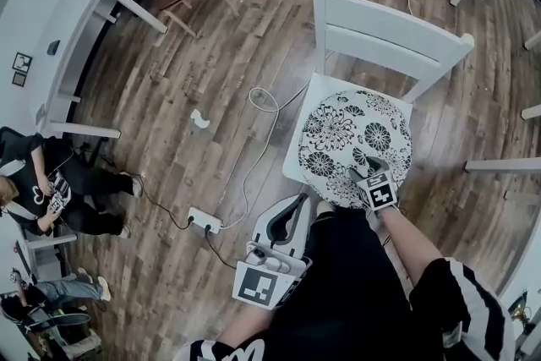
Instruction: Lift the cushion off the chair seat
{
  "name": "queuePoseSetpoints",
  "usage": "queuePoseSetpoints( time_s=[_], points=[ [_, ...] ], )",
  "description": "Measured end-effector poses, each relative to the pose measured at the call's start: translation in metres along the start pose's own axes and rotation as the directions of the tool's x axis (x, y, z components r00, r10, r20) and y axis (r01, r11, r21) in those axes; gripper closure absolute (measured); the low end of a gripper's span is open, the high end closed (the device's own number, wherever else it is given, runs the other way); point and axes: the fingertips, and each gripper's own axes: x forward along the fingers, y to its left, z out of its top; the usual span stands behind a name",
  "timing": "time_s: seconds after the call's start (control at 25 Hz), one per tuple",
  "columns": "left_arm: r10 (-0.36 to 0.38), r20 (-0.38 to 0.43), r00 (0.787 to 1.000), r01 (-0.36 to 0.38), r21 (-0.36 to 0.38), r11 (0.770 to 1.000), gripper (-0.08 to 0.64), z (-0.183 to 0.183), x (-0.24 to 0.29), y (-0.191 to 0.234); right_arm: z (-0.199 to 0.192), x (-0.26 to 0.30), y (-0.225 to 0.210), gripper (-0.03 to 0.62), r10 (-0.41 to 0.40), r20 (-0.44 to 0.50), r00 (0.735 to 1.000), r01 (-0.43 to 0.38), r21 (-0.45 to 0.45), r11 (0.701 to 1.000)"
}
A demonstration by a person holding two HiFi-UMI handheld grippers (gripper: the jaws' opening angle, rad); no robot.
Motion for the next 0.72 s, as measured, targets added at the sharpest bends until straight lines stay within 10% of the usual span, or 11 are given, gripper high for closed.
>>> queuePoseSetpoints(
  time_s=[0.72],
  points=[
    [0.049, -0.043, 0.998, -0.052, -0.066, 0.997, 0.56, -0.026, 0.006, 0.009, -0.04, 0.052, 0.001, 0.351, -0.002, -0.203, 0.979, -0.024, -0.126, 0.992]
  ],
)
